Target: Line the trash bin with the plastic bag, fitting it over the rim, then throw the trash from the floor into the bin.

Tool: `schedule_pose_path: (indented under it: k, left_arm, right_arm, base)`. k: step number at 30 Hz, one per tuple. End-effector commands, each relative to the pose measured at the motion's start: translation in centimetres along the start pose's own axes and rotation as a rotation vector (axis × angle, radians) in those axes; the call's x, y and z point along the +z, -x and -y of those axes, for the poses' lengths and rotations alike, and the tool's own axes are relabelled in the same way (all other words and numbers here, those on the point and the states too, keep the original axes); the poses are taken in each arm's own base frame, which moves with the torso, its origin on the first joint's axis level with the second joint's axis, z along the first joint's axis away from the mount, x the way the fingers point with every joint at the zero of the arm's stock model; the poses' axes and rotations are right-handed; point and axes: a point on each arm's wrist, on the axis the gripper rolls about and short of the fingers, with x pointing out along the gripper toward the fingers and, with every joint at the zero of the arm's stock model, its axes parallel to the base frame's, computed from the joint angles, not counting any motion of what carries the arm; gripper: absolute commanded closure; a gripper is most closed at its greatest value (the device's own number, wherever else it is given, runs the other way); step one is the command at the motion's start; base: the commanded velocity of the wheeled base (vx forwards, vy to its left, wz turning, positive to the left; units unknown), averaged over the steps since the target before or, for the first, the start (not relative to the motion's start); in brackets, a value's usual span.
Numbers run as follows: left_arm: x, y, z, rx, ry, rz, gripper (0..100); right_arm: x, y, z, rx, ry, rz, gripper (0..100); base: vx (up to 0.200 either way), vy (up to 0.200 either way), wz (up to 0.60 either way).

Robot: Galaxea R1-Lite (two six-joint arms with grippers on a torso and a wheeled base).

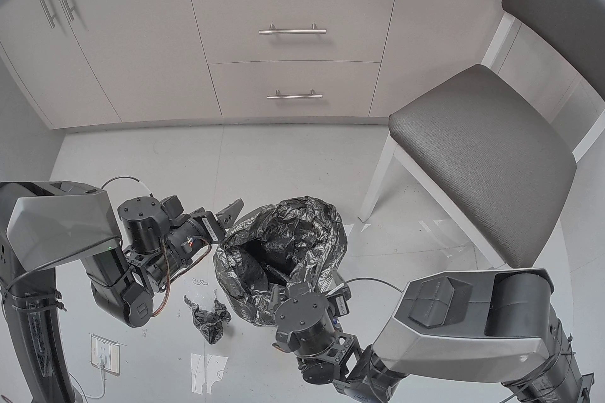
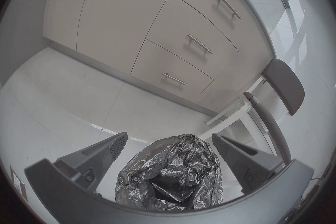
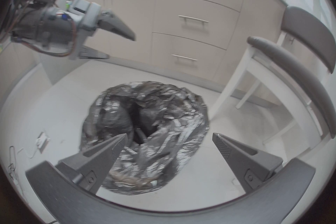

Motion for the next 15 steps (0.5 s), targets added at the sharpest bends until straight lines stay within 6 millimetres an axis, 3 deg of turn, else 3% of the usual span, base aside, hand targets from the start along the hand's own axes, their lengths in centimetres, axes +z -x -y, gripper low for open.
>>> schedule_pose_path:
  k: [1, 8, 15]
  left_arm:
    - [0.1, 0.0, 0.0, -0.001, 0.0, 0.002, 0]
    - [-0.1, -0.1, 0.2, -0.004, 0.0, -0.001, 0]
    - [-0.3, -0.1, 0.0, 0.0, 0.002, -0.006, 0]
  right_arm:
    - [-0.6, -1.1, 0.9, -0.09, 0.016, -0.008, 0]
    - [-3.6, -1.3, 0.1, -0.107, 0.081, -0.025, 0]
    - [-4.5, -1.0, -0.2, -0.095, 0.107, -0.039, 0]
  base:
    - [0.0, 0.0, 0.0]
    - [0.0, 0.0, 0.0]
    - [0.0, 0.0, 0.0]
